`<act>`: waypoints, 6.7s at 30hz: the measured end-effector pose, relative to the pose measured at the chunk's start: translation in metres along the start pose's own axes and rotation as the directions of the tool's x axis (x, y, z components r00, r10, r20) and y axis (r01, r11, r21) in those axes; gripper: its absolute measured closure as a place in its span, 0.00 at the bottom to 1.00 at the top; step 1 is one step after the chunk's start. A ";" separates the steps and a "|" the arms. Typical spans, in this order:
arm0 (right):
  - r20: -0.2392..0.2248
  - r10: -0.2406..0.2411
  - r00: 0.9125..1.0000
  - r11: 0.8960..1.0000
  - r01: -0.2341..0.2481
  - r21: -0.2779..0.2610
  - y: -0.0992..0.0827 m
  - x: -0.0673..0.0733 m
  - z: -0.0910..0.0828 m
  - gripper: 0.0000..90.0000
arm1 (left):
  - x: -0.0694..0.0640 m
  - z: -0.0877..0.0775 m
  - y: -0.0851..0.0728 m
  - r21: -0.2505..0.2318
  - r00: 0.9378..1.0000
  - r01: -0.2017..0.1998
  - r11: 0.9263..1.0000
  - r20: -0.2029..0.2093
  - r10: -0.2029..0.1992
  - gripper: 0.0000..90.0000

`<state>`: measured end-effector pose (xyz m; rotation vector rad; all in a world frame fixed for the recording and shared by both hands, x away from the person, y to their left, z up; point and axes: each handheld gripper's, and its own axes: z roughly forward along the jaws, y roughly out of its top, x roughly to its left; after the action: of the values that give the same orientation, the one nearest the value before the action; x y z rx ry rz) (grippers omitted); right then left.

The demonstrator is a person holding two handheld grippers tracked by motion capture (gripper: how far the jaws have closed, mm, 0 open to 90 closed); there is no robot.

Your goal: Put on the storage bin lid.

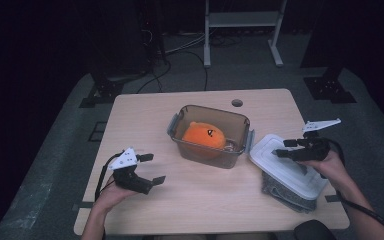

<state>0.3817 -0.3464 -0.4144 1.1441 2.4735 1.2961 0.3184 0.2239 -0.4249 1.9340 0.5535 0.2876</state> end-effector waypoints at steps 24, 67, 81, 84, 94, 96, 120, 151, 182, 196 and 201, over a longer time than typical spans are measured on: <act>0.044 0.044 0.998 0.999 -0.043 -0.023 -0.033 -0.012 0.001 0.46 | -0.001 0.003 -0.001 0.010 1.000 0.000 1.000 0.006 0.000 0.06; 0.086 0.024 0.996 0.998 -0.019 -0.063 -0.037 -0.003 -0.025 0.73 | -0.002 0.003 -0.001 0.009 1.000 -0.002 1.000 0.011 0.002 0.06; 0.103 -0.004 0.995 0.998 0.011 -0.065 -0.026 0.003 -0.047 0.73 | -0.002 0.003 0.000 0.004 1.000 -0.002 1.000 0.012 0.002 0.06; 0.110 -0.012 0.994 0.998 0.019 -0.065 -0.024 0.004 -0.051 0.73 | -0.002 0.003 0.000 0.003 1.000 -0.004 1.000 0.013 0.004 0.06; 0.122 -0.035 0.992 0.996 0.045 -0.076 -0.011 0.009 -0.067 0.73 | -0.001 0.003 0.000 0.004 1.000 -0.005 1.000 0.015 0.005 0.06; 0.122 -0.040 0.992 0.996 0.050 -0.080 -0.007 0.011 -0.070 0.73 | -0.001 0.003 0.000 0.005 1.000 -0.005 1.000 0.014 0.005 0.06; 0.099 -0.173 0.980 0.977 0.183 -0.106 0.061 0.046 -0.091 0.73 | 0.000 0.002 0.000 0.007 1.000 -0.006 1.000 0.010 0.006 0.06; 0.030 -0.306 0.952 0.947 0.308 -0.090 0.130 0.082 -0.056 0.73 | 0.001 0.000 0.000 -0.003 1.000 0.000 1.000 0.012 0.000 0.06; -0.083 -0.387 0.918 0.921 0.381 -0.079 0.179 0.114 0.010 0.73 | 0.002 -0.002 -0.001 -0.014 1.000 0.004 1.000 0.010 -0.003 0.06; -0.111 -0.404 0.908 0.914 0.397 -0.080 0.192 0.120 0.032 0.73 | 0.002 -0.001 -0.002 -0.007 1.000 0.001 1.000 0.011 -0.001 0.06; -0.115 -0.412 0.904 0.910 0.405 -0.085 0.195 0.122 0.039 0.73 | 0.002 -0.002 -0.002 -0.006 1.000 -0.002 1.000 0.010 0.002 0.06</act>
<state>0.4225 -0.1717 -0.2653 0.4938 2.5555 1.3355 0.3182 0.2270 -0.4258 1.9292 0.5434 0.2799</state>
